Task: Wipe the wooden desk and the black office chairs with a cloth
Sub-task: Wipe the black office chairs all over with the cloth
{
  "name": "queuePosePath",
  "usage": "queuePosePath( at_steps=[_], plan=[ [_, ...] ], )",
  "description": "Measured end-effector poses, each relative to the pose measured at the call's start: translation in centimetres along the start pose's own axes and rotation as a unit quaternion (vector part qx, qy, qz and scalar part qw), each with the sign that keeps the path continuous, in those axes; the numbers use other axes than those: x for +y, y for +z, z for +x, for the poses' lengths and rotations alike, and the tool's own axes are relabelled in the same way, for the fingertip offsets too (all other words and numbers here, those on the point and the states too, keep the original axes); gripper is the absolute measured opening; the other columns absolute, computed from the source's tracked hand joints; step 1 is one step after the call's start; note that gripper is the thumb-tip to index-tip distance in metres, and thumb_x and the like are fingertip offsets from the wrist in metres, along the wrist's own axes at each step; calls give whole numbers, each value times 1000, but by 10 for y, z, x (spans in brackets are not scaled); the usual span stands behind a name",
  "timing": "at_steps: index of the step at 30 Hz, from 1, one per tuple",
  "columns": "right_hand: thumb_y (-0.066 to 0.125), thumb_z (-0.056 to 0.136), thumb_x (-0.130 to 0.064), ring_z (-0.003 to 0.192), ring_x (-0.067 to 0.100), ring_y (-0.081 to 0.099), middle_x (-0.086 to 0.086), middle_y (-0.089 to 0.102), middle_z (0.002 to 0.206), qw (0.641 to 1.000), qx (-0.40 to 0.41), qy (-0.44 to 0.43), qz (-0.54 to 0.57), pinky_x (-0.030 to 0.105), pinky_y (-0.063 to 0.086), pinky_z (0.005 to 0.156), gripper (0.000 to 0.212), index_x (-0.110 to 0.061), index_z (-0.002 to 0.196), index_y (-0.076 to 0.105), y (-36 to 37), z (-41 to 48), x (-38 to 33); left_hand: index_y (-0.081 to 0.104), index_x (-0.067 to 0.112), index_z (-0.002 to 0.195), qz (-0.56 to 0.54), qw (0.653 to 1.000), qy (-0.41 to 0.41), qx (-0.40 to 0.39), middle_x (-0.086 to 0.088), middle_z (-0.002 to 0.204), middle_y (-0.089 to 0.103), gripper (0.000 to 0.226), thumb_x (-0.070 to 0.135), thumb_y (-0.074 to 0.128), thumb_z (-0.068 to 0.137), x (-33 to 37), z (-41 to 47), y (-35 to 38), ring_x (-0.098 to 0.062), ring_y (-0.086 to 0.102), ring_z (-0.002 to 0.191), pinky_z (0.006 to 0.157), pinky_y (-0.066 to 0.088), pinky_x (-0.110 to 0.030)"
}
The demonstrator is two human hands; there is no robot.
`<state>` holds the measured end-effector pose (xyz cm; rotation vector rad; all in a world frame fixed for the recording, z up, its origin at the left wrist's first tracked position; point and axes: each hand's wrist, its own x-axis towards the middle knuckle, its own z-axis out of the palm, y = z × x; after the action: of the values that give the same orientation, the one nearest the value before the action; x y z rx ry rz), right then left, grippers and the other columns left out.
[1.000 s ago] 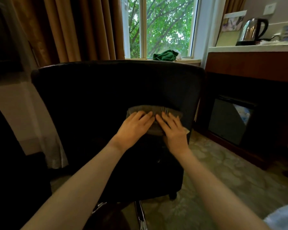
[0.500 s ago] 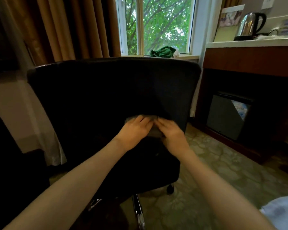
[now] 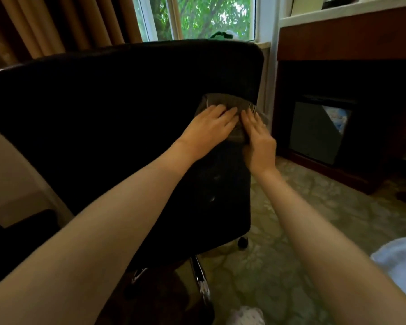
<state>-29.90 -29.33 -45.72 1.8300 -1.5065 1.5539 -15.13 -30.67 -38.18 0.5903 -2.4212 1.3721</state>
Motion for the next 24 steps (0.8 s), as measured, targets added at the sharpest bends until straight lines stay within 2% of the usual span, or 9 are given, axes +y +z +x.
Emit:
queuePosePath(
  at_steps=[5, 8, 10, 12, 14, 18, 21, 23, 24],
  plan=[
    [52, 67, 13, 124, 47, 45, 24, 50, 133, 998, -5, 50, 46, 54, 33, 103, 64, 4, 131, 50, 40, -60, 1, 74, 15, 102, -29, 998, 33, -34, -1, 107, 71, 50, 15, 84, 53, 24, -40, 31, -15, 68, 87, 79, 54, -27],
    [50, 73, 6, 119, 47, 50, 25, 54, 129, 995, -45, 71, 57, 50, 40, 100, 55, 6, 128, 52, 61, -102, 5, 76, 18, 96, -26, 995, 60, -77, 2, 104, 72, 48, 22, 84, 49, 46, -69, 54, -12, 69, 85, 78, 53, -24],
    [45, 76, -3, 111, 45, 56, 25, 58, 124, 990, -98, 80, 62, 37, 42, 98, 50, 6, 124, 56, 70, -127, 4, 77, 17, 91, -46, 992, 69, -93, 2, 99, 73, 31, 17, 63, 64, 62, -90, 66, -13, 69, 82, 76, 54, -25],
    [53, 72, 1, 101, 41, 64, 24, 62, 117, 981, -163, 89, 56, 32, 48, 87, 49, 5, 120, 59, 77, -147, 3, 78, 16, 87, -68, 988, 70, -121, 1, 95, 74, 34, 14, 51, 67, 76, -109, 71, -14, 69, 78, 72, 55, -26],
    [58, 69, 4, 93, 35, 68, 21, 66, 114, 968, -237, 74, 33, 31, 54, 75, 53, 2, 121, 60, 77, -157, -2, 78, 16, 87, -79, 980, 80, -164, 2, 94, 73, 27, 21, 73, 60, 85, -127, 73, -14, 68, 78, 71, 55, -26],
    [48, 93, -6, 122, 25, 52, 6, 48, 141, 923, -375, 83, 10, 24, 37, 101, 55, -15, 145, 34, 69, -160, -12, 77, 18, 79, -128, 968, 33, -215, 4, 86, 73, 49, 26, 92, 33, 94, -146, 63, -13, 67, 72, 64, 54, -22],
    [63, 80, 2, 113, 30, 60, 15, 58, 129, 941, -336, 29, 40, 30, 49, 91, 59, -6, 136, 48, 57, -151, -27, 77, 16, 80, -147, 970, -6, -194, 1, 84, 73, 50, 21, 91, 32, 86, -149, 40, -14, 67, 69, 58, 53, -21],
    [64, 70, 2, 104, 34, 65, 20, 63, 119, 959, -276, -14, 57, 35, 53, 82, 54, 1, 124, 58, 53, -141, -34, 77, 15, 85, -139, 977, -29, -159, 0, 88, 73, 39, 18, 83, 47, 72, -148, 20, -16, 67, 71, 59, 53, -21],
    [58, 72, -3, 105, 34, 64, 21, 63, 119, 966, -247, -33, 64, 33, 51, 86, 51, 3, 122, 59, 50, -133, -40, 76, 14, 89, -129, 983, -36, -123, -2, 91, 73, 30, 17, 71, 59, 64, -149, 11, -17, 67, 72, 60, 53, -22]
  ],
)
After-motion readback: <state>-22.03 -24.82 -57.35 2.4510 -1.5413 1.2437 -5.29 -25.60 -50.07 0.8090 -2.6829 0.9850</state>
